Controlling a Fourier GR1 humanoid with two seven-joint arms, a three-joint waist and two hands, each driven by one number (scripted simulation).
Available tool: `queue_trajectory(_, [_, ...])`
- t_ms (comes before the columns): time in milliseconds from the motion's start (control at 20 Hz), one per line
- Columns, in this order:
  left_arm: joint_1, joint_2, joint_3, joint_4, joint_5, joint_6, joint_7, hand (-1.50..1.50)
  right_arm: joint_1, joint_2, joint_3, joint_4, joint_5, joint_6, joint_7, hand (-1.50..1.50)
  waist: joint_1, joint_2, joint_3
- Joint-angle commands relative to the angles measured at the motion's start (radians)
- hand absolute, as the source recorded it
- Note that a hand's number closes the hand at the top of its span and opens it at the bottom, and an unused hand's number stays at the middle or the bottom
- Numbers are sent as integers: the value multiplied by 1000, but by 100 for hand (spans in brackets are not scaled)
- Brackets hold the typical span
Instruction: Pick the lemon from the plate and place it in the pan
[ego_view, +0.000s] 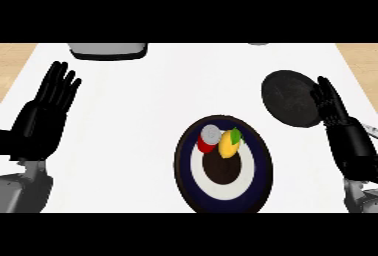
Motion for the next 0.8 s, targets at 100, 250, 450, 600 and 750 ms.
queue_trajectory(100, [18, -13, -31, 51, -107, 36, -45, 0, -61, 39, 74, 113, -41, 160, -9, 150, 34, 14, 18])
queue_trajectory(250, [-31, 25, -36, 94, -179, 84, -6, 0, -131, 100, 125, 296, -86, 278, -49, 150, 71, 31, 22])
queue_trajectory(450, [-5, -26, -55, 136, -193, 124, 19, 0, 42, 106, 113, 229, 234, -106, -226, -150, -8, 6, 18])
queue_trajectory(600, [-13, 6, -16, 149, -168, 93, 23, 0, 122, 43, 58, 168, 296, -195, -278, -150, -13, 3, 17])
queue_trajectory(750, [-24, -4, -14, 205, -177, 74, -3, 0, 218, -66, 66, -22, 343, -170, -176, -150, -9, 4, 16])
